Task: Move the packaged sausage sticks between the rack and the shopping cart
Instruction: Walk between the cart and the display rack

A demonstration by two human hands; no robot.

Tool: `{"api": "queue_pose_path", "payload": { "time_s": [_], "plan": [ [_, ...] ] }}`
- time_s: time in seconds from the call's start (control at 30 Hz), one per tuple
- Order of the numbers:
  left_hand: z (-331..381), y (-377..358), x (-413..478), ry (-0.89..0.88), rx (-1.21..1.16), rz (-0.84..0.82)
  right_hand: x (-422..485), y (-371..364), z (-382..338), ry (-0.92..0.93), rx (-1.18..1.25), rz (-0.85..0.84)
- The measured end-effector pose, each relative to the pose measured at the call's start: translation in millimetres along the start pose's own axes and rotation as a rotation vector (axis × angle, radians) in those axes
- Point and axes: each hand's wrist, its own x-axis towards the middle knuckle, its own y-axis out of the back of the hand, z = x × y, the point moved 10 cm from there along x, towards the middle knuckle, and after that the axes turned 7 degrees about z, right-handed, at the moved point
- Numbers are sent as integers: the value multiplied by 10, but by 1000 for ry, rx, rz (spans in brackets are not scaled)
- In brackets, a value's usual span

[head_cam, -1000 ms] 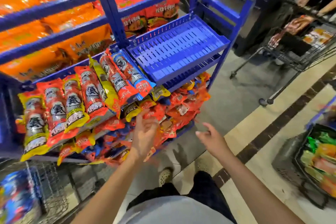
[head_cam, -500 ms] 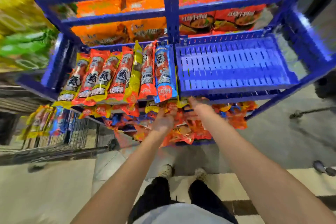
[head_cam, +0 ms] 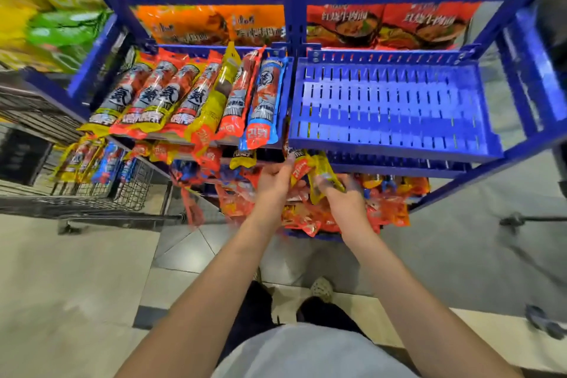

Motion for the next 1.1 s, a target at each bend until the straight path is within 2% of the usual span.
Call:
{"api": "queue_pose_path", "payload": {
  "time_s": [0.13,0.37,0.47,0.53,0.6,0.67,0.73,0.9,1.0,1.1],
  "plan": [
    [-51,31,39,75,-35,32,-47,162,121,-2,42,-29],
    [-306,5,-29,216,23,-165,-85,186,260,-35,74,-106],
    [-478,113,-120,218,80,-180,-158,92,426,-83,90,-221],
    [-593,251,-66,188,125,-131,-236,66,450,-97,100,-286],
    [-682,375,-14,125,257,-119,-268,67,532,-107,98,-325],
    [-759,436,-119,82,424,-206,-313,87,646,-105,64,-363],
    [-838,539,-264,73,421,-275,-337,79,859,-151,63,-409],
    [-1054,1116,-337,3,453,-187,-543,-48,1425,-327,-21,-531],
    [-1261,1572,-411,42,518,-93,-599,-176,1549,-289,-186,-523],
    [-1479,2030,-501,79,491,-8,-778,-473,1587,-317,-299,-590]
  ]
}}
